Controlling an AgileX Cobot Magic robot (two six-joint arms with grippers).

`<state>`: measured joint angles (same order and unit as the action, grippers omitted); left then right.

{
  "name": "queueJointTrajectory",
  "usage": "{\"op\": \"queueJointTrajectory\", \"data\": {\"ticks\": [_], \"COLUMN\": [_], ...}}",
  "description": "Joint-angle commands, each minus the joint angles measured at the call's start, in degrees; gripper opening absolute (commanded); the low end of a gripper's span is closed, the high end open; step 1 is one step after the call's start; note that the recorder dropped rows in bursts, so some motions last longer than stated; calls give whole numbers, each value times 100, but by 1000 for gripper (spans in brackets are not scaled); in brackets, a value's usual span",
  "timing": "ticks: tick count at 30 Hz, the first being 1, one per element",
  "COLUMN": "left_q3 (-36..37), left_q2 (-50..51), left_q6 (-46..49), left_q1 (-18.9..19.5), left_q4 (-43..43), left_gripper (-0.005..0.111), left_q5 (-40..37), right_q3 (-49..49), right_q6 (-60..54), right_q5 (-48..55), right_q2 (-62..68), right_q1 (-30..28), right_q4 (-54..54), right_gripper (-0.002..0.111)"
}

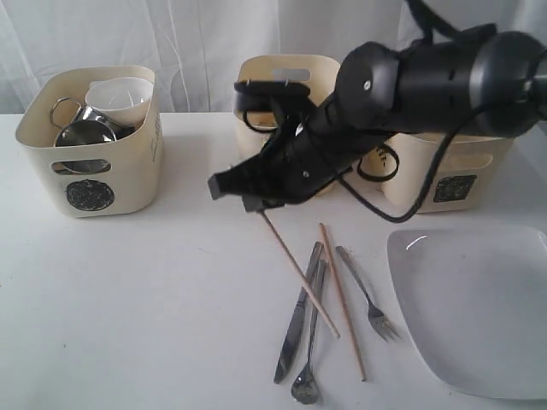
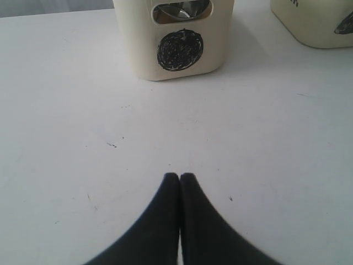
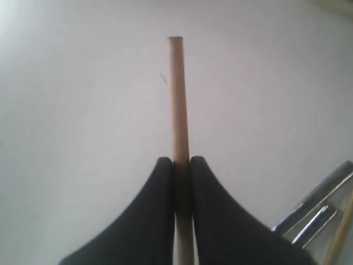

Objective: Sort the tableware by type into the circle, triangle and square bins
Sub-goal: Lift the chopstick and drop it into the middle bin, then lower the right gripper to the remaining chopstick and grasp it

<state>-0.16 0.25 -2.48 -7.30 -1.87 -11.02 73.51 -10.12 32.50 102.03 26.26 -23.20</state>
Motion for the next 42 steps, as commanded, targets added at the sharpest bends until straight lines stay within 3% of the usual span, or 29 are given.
{"op": "queueJointTrajectory", "data": {"ticks": [1, 15, 35, 42], "left_q3": [16, 16, 16, 16], "left_q2": [-25, -25, -25, -25], "left_q6": [-34, -34, -34, -34], "left_q1": [17, 17, 17, 17], "left_q4": [-61, -61, -61, -61], "left_gripper": [0, 0, 0, 0], "left_q5": [-8, -8, -8, -8], "right_q3": [-29, 152, 3621, 4123], "right_q6": [-122, 457, 796, 739], "right_q5": [-770, -3445, -3970, -3693], "right_q2": [-678, -842, 2469, 2954], "right_q1": [-281, -1363, -1662, -1662], "right_q4": [-136, -941, -941, -929], "right_gripper": [0, 0, 0, 20]}}
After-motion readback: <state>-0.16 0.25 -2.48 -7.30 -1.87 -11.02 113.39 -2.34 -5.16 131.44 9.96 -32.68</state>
